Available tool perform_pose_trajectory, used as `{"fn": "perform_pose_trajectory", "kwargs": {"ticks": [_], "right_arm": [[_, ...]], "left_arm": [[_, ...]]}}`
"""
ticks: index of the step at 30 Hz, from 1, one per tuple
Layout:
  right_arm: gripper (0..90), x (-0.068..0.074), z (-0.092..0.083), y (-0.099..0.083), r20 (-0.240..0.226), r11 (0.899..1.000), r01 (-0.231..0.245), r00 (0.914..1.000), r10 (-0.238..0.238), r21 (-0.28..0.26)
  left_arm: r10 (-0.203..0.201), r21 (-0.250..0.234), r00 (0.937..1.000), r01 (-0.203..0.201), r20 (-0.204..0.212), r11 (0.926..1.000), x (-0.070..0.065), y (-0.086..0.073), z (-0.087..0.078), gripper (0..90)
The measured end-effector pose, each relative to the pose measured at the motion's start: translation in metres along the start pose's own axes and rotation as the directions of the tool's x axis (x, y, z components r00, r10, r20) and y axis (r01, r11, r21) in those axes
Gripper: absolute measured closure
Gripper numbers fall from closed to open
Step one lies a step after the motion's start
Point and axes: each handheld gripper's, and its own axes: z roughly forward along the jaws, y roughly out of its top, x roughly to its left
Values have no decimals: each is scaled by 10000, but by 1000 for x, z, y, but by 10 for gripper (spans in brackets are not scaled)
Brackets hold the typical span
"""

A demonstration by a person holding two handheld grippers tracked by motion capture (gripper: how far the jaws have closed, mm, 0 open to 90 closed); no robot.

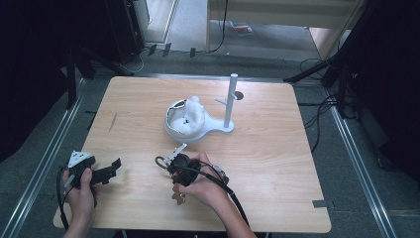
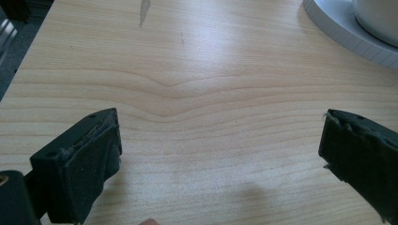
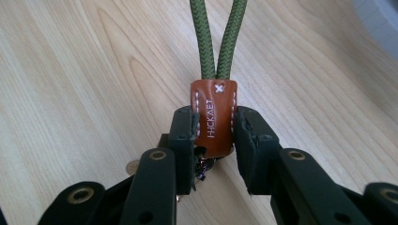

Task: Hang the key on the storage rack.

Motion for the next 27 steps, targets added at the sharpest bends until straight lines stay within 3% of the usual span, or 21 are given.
{"fn": "perform_pose_trajectory", "kwargs": {"ticks": [5,10,15,27], "right_arm": [[706,0,-10,-6,-28,9979,-172,9999,170,-623],[706,-2,-20,-10,49,9887,-384,9992,395,-1447],[706,-4,-32,-14,15,9735,-640,9978,660,-2194],[705,-8,-51,-20,264,9249,-986,9929,1163,-3673]], "left_arm": [[5,3,10000,-5,-5,10000,0,0,0,4],[23,12,10000,-23,-8,10000,0,0,0,4],[19,9,10000,-19,-11,10000,0,0,0,4],[42,18,10000,-42,-10,10000,0,0,0,4]]}}
